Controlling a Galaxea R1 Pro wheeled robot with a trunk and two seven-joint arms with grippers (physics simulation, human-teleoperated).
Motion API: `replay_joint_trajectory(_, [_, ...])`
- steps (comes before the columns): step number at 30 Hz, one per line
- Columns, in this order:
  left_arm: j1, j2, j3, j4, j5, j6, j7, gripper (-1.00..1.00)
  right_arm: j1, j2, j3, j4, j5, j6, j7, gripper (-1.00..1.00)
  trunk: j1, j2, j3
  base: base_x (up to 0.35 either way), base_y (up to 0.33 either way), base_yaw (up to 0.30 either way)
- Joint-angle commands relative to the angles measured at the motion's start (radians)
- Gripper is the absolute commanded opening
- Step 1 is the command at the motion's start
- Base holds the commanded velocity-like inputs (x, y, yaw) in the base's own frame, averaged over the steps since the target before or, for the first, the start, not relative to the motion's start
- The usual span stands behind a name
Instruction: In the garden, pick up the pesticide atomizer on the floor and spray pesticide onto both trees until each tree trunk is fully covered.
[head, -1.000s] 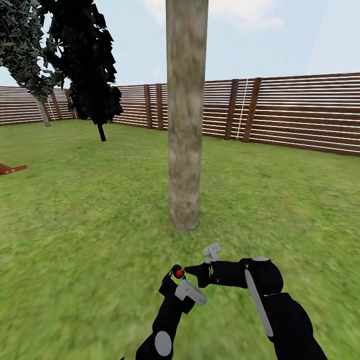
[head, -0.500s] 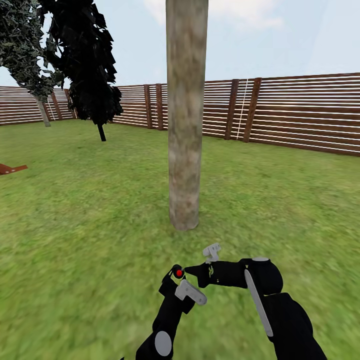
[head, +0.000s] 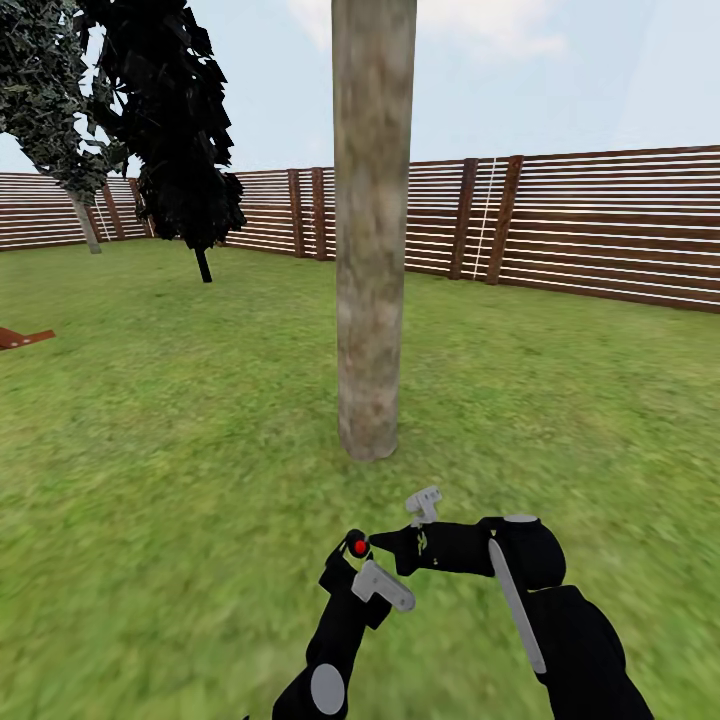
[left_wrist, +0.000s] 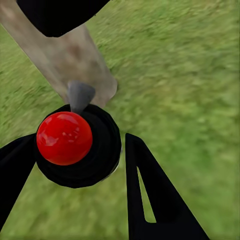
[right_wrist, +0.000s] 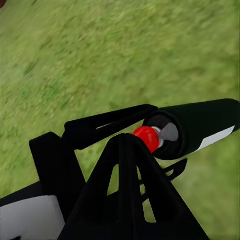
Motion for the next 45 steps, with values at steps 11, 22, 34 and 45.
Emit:
replay_joint_trajectory(11, [-0.001, 0.001, -0.002, -0.002, -0.011, 0.004, 0.007, -1.0, -0.001, 0.0, 0.012, 0.001, 0.004, 0.006, 0.005, -1.0, 0.0, 0.0, -0.001, 0.0, 0.0, 0.0])
replay_joint_trajectory(22, [-0.001, 0.001, -0.002, -0.005, -0.01, 0.003, 0.012, -1.0, 0.0, -0.001, 0.01, 0.001, 0.004, 0.006, 0.005, -1.0, 0.0, 0.0, -0.001, 0.0, 0.0, 0.0])
replay_joint_trajectory(34, [0.0, 0.001, -0.008, -0.01, -0.009, 0.003, 0.011, -1.0, 0.001, -0.001, 0.009, 0.002, 0.004, 0.006, 0.005, -1.0, 0.0, 0.0, -0.001, 0.0, 0.0, 0.0])
replay_joint_trajectory(45, [0.001, 0.001, -0.028, -0.01, -0.009, 0.003, 0.011, -1.0, 0.0, -0.001, 0.009, 0.002, 0.005, 0.006, 0.005, -1.0, 0.0, 0.0, -0.001, 0.0, 0.0, 0.0])
